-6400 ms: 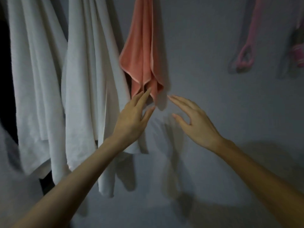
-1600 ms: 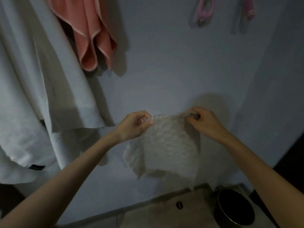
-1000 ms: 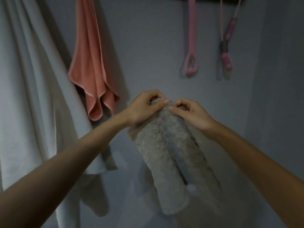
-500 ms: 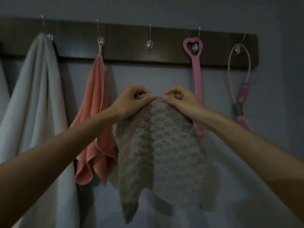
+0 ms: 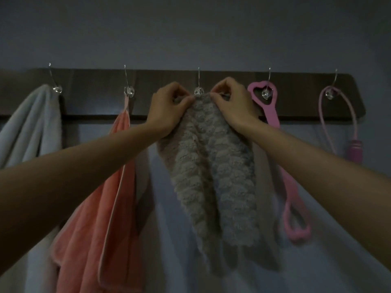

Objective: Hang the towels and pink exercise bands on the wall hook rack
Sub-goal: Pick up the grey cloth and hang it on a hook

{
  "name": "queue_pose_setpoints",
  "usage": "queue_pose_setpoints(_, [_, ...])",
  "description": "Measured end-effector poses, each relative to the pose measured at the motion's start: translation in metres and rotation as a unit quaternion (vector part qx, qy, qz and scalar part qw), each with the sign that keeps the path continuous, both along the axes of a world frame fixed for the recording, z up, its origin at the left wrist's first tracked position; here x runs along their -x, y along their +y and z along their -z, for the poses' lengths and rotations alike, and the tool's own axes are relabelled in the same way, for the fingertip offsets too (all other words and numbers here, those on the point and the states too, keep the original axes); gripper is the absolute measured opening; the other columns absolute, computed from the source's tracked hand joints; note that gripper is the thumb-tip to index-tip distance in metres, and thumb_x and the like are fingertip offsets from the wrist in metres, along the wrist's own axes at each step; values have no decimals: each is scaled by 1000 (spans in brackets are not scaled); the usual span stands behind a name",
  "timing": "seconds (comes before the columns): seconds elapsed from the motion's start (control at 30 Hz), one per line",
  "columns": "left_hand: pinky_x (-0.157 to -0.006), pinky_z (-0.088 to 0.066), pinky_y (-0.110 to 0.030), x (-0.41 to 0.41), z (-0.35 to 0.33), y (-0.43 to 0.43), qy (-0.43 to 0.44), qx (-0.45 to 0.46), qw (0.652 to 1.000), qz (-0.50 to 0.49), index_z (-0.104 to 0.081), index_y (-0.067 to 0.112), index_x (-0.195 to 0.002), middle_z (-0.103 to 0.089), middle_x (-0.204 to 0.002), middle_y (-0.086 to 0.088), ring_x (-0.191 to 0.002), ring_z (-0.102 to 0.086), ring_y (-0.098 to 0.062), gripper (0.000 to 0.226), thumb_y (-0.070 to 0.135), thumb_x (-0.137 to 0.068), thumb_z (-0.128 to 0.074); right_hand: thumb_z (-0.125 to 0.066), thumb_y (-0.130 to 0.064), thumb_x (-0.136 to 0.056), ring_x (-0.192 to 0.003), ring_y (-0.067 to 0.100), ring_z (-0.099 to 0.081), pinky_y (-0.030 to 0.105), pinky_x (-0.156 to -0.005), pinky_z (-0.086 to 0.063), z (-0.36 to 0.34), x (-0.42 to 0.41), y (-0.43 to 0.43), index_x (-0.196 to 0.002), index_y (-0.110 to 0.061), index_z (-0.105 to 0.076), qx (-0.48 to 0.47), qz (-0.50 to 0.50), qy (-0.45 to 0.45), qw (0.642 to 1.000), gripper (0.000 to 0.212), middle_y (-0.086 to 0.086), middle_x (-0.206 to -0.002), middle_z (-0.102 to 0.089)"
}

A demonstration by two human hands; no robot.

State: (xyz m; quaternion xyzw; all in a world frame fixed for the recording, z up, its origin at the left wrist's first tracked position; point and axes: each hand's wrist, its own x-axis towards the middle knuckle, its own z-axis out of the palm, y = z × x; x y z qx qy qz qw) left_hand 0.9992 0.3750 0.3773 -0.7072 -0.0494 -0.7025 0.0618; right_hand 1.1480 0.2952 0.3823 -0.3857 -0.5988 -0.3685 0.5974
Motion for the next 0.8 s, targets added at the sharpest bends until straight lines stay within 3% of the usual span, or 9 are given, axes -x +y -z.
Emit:
queue_pose_setpoints(0.13, [-73, -40, -19, -14, -36, 28, -20, -25, 999, 3, -63, 13, -87, -63, -88, 4, -83, -56, -8, 16, 29, -85, -65, -58, -29, -88, -98, 13, -59, 44, -96, -44, -29, -6, 24, -88, -25, -57, -28, 26, 18, 999, 4, -9, -95, -62])
queue_pose_setpoints(0.43, [-76, -45, -31, -40, -71, 77, -59, -1, 998, -14, -56, 14, -95, -61, -98, 0, -90, -54, -15, 19, 32, -91, -57, -58, -22, -89, -95, 13, -58, 39, -93, -47, -74, -12, 79, -93, -15, -61, -84, 19, 52, 995, 9, -5, -93, -61])
queue_pose_setpoints(0.53, [-76, -49, -37, -43, -74, 84, -64, -35, 996, -49, -54, 16, -99, -64, -102, -2, -92, -59, -20, 21, 36, -93, -52, -56, -18, -90, -91, 11, -56, 31, -85, -49, -80, -14, 91, -95, -10, -60, -119, 8, 53, 991, 10, 1, -97, -63])
queue_pose_setpoints(0.8, [-64, -40, -30, -56, -68, 99, -101, -136, 981, -98, -53, 16, -97, -58, -99, 0, -84, -55, -15, 11, 25, -94, -47, -56, -11, -90, -85, 8, -54, 9, -70, -40, -82, -30, 107, -95, -4, -59, -169, 12, 2, 986, 10, 5, -94, -63])
